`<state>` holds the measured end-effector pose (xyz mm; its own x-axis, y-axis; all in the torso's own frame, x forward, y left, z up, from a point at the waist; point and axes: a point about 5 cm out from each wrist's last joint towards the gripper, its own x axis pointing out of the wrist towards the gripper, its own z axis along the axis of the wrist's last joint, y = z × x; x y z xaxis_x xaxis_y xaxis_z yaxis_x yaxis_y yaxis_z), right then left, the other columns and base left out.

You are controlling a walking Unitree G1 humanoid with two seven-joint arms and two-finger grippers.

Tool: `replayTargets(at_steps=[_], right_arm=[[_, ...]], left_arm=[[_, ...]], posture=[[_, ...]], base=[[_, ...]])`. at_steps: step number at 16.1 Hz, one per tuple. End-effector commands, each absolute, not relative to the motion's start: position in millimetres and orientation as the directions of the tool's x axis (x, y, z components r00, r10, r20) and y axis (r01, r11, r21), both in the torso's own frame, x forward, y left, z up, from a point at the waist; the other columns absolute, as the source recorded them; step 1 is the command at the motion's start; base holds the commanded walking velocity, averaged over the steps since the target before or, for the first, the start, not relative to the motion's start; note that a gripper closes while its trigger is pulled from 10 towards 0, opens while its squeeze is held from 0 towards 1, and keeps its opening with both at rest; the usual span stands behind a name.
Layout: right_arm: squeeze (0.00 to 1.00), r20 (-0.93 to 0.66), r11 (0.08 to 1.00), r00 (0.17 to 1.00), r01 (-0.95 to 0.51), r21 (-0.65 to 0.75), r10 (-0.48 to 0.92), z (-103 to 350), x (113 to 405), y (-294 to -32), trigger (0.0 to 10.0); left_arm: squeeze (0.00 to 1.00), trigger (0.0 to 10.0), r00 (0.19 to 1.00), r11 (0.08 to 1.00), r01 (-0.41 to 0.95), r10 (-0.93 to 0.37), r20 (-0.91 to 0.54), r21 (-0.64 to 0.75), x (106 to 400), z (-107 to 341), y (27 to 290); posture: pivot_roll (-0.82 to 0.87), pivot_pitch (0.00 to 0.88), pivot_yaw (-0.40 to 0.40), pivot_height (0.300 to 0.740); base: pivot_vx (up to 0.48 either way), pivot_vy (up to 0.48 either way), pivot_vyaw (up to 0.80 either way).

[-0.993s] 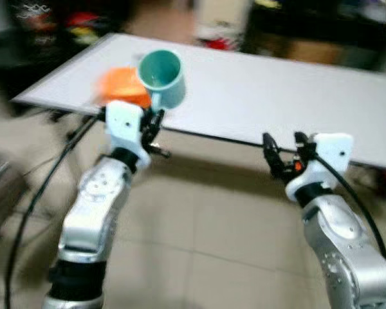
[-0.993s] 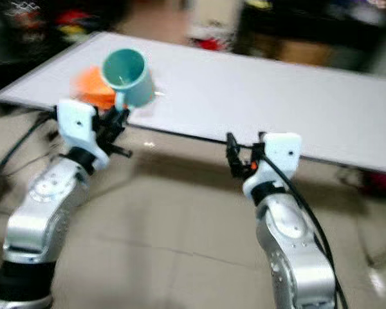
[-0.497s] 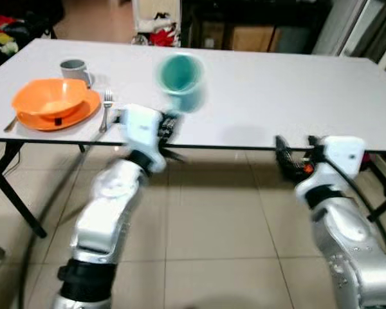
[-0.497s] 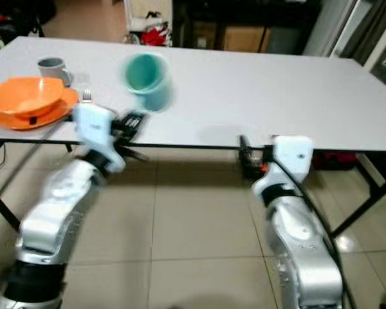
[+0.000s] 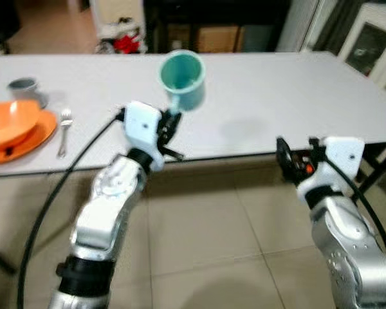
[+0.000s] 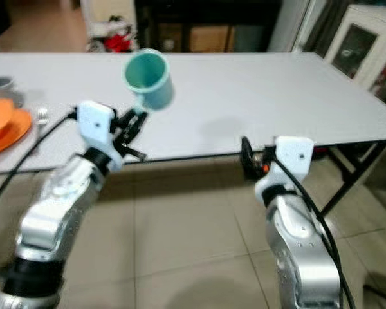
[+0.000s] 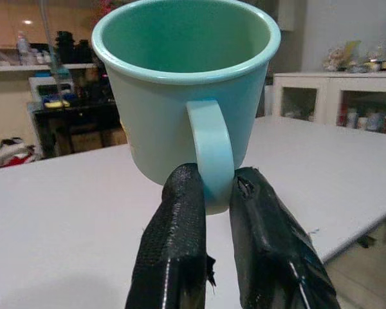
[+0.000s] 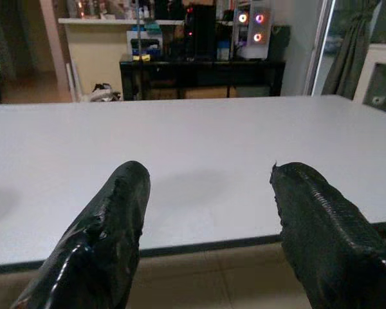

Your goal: Setting the table

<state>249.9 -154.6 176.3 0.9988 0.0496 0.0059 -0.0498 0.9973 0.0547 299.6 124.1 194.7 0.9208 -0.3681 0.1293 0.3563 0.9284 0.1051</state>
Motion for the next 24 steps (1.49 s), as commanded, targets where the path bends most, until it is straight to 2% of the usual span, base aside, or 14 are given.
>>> replayTargets(at_steps=[1, 8, 16, 21, 24], right_arm=[[0.00, 0.015, 0.998, 0.999, -0.047, 0.043, 0.047, 177.3, 250.0, -156.8, 10.0], [0.00, -0.063, 0.997, 0.995, -0.082, 0.011, 0.082, 161.3, 250.3, -153.7, 10.0], [0.00, -0.080, 0.991, 0.988, -0.135, -0.014, 0.133, 156.8, 251.8, -150.5, 10.0], [0.00, -0.108, 0.973, 0.970, -0.223, -0.054, 0.217, 155.1, 250.9, -145.6, 10.0], [0.00, -0.111, 0.976, 0.974, -0.207, -0.074, 0.198, 154.1, 251.7, -148.6, 10.0]], left_arm=[[0.00, 10.0, 0.922, 0.932, 0.347, -0.360, 0.141, 0.107, 301.7, 198.5, 124.5], [0.00, 10.0, 0.942, 0.942, 0.303, -0.318, 0.102, 0.143, 304.5, 187.5, 133.2], [0.00, 10.0, 0.966, 0.954, 0.245, -0.256, 0.045, 0.176, 304.5, 171.9, 144.4], [0.00, 10.0, 0.970, 0.956, 0.232, -0.241, 0.030, 0.181, 306.0, 169.9, 147.0], [0.00, 10.0, 0.970, 0.955, 0.235, -0.244, 0.026, 0.182, 306.6, 169.6, 146.9]], posture=[[0.02, 0.000, -0.038, 0.740], [0.02, 0.000, -0.038, 0.740], [0.02, 0.000, -0.049, 0.740], [0.02, 0.000, -0.050, 0.740], [0.02, 0.000, -0.045, 0.740]], base=[[0.300, 0.000, -0.66], [0.304, 0.000, 0.00], [0.305, 0.000, 0.00], [0.312, 0.000, 0.00], [0.315, 0.000, 0.80]])
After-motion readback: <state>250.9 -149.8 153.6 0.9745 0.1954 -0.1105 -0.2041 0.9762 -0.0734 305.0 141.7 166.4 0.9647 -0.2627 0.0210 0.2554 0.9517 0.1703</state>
